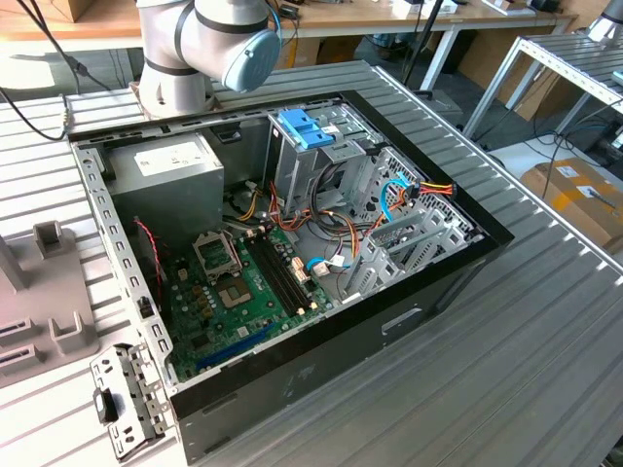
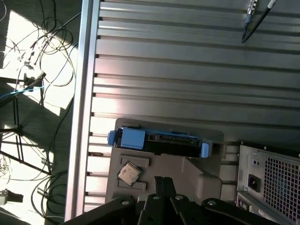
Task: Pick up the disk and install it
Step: 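Pick up the disk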
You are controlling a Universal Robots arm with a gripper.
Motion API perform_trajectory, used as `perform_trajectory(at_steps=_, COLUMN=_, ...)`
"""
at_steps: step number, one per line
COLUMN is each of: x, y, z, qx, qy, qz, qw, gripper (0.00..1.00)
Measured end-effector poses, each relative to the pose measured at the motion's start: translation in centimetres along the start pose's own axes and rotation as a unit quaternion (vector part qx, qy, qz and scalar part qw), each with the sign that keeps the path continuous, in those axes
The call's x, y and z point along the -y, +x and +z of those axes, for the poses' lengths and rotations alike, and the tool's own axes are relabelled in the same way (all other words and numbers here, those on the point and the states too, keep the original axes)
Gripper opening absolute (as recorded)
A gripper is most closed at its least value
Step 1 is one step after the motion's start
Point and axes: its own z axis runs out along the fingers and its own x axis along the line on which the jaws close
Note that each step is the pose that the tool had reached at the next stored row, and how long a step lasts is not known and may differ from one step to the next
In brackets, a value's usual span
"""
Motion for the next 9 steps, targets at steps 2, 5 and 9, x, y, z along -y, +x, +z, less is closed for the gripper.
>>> perform_trajectory(at_steps=2, x=0.0, y=0.0, z=0.0, qx=-0.0002, qy=-0.0001, qz=-0.005, qw=0.99999, gripper=0.11)
perform_trajectory(at_steps=5, x=0.0, y=0.0, z=0.0, qx=-0.0006, qy=-0.0003, qz=-0.013, qw=0.99991, gripper=0.11)
perform_trajectory(at_steps=9, x=0.0, y=0.0, z=0.0, qx=-0.0012, qy=-0.0006, qz=-0.026, qw=0.99966, gripper=0.11)
